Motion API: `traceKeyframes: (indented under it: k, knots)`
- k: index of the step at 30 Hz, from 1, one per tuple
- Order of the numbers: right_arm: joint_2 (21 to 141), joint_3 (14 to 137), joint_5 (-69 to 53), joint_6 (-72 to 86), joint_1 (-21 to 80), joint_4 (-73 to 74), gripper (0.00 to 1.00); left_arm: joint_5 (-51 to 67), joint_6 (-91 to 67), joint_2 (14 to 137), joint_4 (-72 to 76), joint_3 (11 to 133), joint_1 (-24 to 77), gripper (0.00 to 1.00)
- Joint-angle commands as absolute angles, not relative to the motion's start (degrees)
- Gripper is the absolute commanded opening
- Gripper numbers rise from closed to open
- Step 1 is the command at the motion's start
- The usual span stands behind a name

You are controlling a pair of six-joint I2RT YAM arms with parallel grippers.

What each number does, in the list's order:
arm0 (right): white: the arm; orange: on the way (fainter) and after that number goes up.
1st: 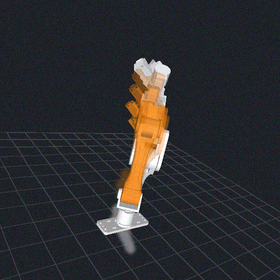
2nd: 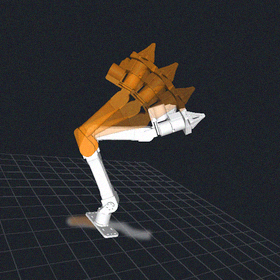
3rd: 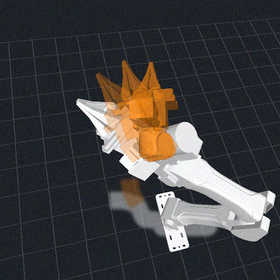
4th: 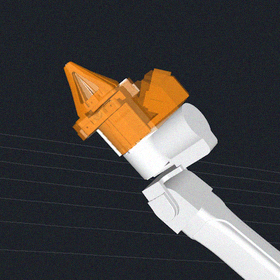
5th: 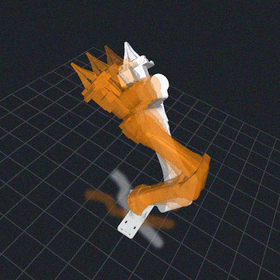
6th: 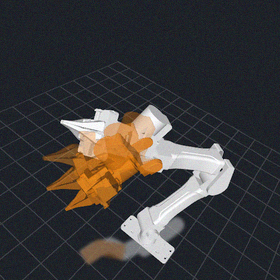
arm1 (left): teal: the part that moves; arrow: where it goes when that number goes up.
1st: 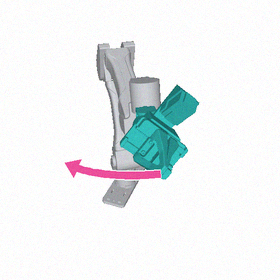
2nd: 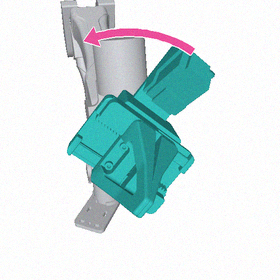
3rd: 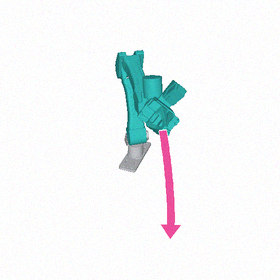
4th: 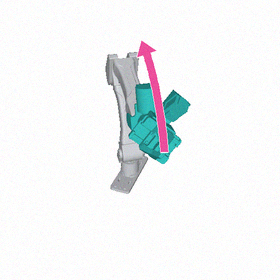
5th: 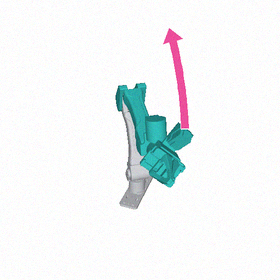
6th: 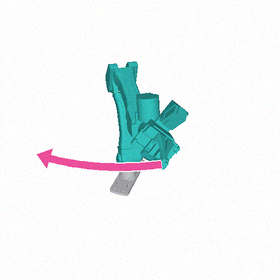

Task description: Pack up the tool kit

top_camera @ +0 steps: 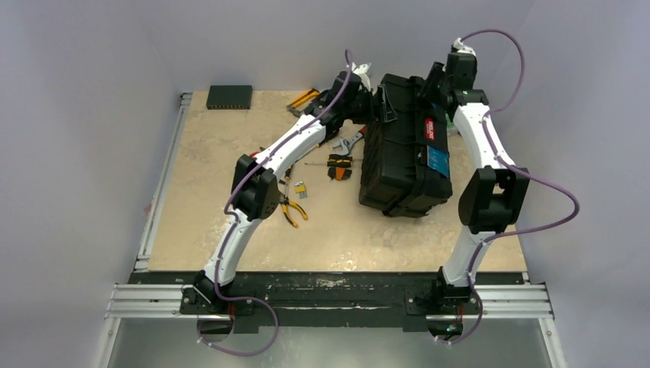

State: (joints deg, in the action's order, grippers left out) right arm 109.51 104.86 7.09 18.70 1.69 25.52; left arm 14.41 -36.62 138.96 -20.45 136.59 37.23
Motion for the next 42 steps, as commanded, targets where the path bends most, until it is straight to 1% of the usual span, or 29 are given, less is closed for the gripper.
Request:
traceKeyframes:
  k: [1, 4, 6, 8, 9, 10, 12, 13, 14, 15, 16, 19, 24, 29, 33, 36, 40, 42]
  knots:
    - [111.83, 97.58, -6.16, 26.55, -1.88, 33.41, 0.38, 9.76, -34.65, 139.68, -30.45, 137.68, 36.22, 0.76]
    - [110.28, 94.13, -12.36, 28.36, -3.42, 28.77, 0.36, 10.42, -35.12, 140.98, -31.6, 139.13, 36.26, 0.75]
    - [110.05, 93.67, -12.63, 28.64, -3.67, 28.39, 0.37, 10.92, -35.45, 141.76, -32.1, 139.72, 36.29, 0.74]
    - [109.83, 93.28, -13.24, 28.76, -4.09, 28.21, 0.39, 11.07, -35.72, 141.9, -32.23, 139.48, 36.3, 0.73]
    - [109.54, 92.82, -14.27, 29.01, -4.58, 27.74, 0.42, 11.01, -35.69, 141.86, -32.29, 139.33, 36.33, 0.73]
    - [109.08, 92.24, -15.38, 29.09, -5.11, 27.01, 0.48, 10.92, -35.56, 141.7, -32.34, 139.19, 36.31, 0.73]
    - [107.79, 91.55, -15.77, 29.09, -5.61, 25.89, 0.7, 10.62, -35.23, 141.24, -32.32, 138.91, 36.3, 0.73]
    - [107.2, 91.76, -15.4, 28.88, -5.58, 26.11, 0.78, 10.45, -35.06, 141.03, -32.43, 138.87, 36.3, 0.73]
    - [106.62, 92.35, -15.24, 28.46, -5.55, 26.61, 0.84, 10.27, -34.95, 140.92, -32.5, 138.87, 36.35, 0.73]
    - [106.06, 92.95, -15.21, 27.95, -5.62, 27.09, 0.87, 10.2, -34.82, 140.75, -32.56, 138.88, 36.31, 0.73]
    - [105.55, 93.73, -15.27, 27.56, -5.62, 27.63, 0.88, 10.2, -34.81, 140.64, -32.59, 138.85, 36.37, 0.73]
    - [102.88, 93.42, -15.65, 27.16, -5.76, 27.48, 0.89, 10.43, -34.98, 140.29, -32.61, 138.67, 36.36, 0.73]
    - [95.03, 87.19, -17.12, 28.5, -7.42, 23.37, 0.89, 10.55, -34.73, 139.15, -32.62, 136.73, 36.22, 0.73]
    - [86.29, 78.12, -11.5, 30.28, -10.46, 21.61, 0.89, 11.02, -34.68, 137.9, -32.15, 134.84, 36.21, 0.73]
    - [78.92, 68.59, -2.67, 33.21, -13.42, 19.65, 0.85, 11.93, -34.97, 138.07, -32.14, 134.74, 36.33, 0.73]
    - [75.31, 62.52, 0.48, 33.66, -16.18, 18.24, 0.82, 12.04, -34.59, 137.88, -32.55, 134.71, 36.3, 0.73]
    - [75.71, 58.84, 3.5, 33.52, -18.63, 17.65, 0.75, 11.72, -34.11, 137.34, -33.19, 134.5, 36.3, 0.72]
    - [77.59, 57.91, 0.63, 34.06, -19.5, 16.42, 0.73, 11.8, -34.11, 137.2, -33.42, 134.51, 36.26, 0.73]
